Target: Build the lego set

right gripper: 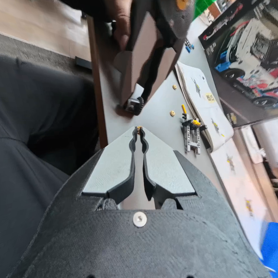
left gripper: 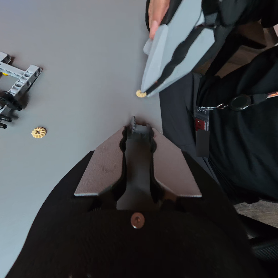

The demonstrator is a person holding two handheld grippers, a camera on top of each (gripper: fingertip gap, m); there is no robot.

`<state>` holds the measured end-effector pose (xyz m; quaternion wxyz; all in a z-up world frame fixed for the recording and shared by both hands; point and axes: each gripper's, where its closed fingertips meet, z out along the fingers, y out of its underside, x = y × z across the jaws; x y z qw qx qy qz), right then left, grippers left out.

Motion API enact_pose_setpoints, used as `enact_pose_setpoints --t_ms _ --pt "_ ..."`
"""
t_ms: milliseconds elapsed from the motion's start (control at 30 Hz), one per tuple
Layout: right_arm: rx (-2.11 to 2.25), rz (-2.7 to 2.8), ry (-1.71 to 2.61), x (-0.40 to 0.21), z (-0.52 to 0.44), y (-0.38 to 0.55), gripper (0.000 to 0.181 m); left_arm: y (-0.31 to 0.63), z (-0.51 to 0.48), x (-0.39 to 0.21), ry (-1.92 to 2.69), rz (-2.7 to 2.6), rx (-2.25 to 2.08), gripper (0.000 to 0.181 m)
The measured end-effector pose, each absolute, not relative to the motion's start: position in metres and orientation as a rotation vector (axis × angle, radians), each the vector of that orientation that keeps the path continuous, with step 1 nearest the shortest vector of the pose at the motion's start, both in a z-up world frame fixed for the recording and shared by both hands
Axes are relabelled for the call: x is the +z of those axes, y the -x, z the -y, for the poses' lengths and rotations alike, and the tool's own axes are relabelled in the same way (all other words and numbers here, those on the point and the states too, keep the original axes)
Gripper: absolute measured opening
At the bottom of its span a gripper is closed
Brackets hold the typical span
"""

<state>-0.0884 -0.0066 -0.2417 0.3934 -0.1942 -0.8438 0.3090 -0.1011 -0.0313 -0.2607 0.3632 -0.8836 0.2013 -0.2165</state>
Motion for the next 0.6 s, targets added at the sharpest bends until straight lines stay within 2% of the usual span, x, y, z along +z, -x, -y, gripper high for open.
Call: enact_pose_setpoints --t_ms 100,233,367,500,600 --pt "0.902 2.17 0.622 -0.242 -0.007 0.098 0.0 0.107 0.028 -0.26 2.273 -0.473 -0.53 0.046" --pt "1.06 2.176 0.704 -0.234 -0.014 0.102 0.0 0.108 0.028 -0.254 2.231 -0.485 -0.497 0.058" --pt "1.182 2.187 0.753 -0.224 -0.015 0.101 0.0 0.115 0.025 -0.248 2.181 -0.501 -0.326 0.037" --pt "1.321 2.198 0.829 -0.223 -0.013 0.102 0.0 0.119 0.022 -0.254 2.205 -0.525 -0.244 0.039" --pt "1.404 2.205 0.88 -0.221 -0.014 0.103 0.0 0.121 0.021 -0.248 2.178 -0.493 -0.271 0.048"
